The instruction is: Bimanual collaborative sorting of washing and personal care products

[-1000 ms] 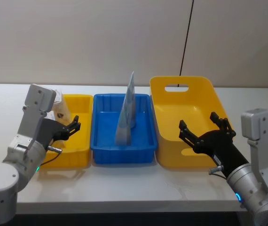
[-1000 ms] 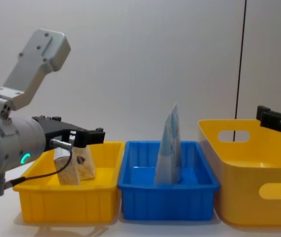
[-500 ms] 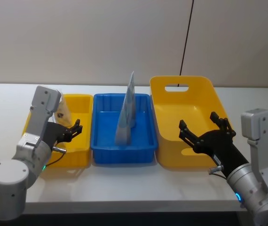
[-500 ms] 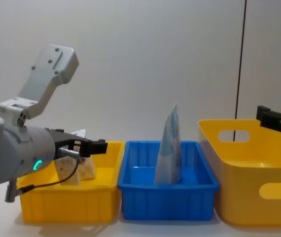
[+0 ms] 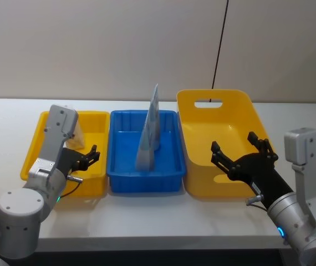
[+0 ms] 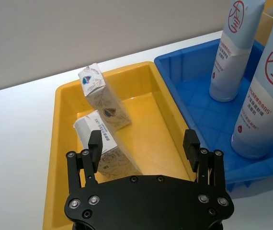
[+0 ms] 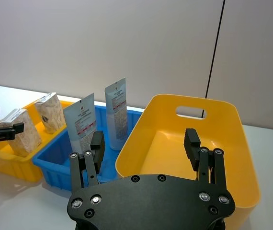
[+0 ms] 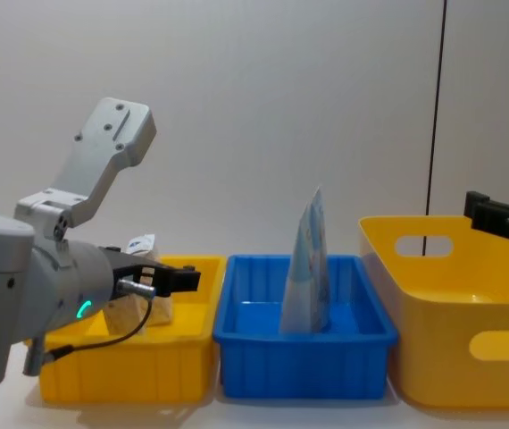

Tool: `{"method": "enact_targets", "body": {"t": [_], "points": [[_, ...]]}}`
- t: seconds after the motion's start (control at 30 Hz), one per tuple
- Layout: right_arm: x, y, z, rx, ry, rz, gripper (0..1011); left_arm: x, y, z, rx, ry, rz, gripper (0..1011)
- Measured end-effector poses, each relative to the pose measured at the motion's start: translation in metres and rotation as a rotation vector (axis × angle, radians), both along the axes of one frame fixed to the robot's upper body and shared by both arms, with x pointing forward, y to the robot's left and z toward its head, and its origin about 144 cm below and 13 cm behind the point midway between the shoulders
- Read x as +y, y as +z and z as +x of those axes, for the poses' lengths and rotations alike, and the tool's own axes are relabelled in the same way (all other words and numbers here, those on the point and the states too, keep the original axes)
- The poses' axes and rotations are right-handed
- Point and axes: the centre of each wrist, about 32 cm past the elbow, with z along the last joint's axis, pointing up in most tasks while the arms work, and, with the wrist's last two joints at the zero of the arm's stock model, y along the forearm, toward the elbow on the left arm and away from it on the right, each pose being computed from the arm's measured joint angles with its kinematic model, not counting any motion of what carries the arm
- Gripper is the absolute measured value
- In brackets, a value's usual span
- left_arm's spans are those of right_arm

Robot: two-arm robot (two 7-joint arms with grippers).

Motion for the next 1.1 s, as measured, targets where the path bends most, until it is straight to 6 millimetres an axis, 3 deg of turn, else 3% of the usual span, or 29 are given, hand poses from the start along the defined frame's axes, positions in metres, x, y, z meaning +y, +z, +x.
{"method": "enact_targets", "body": {"t": [1.1], "points": [[0.000, 0.000, 0.000, 0.000, 0.000, 0.000, 1000, 0.012, -0.006, 0.004, 0.016, 0.079, -0.067, 1001]]}}
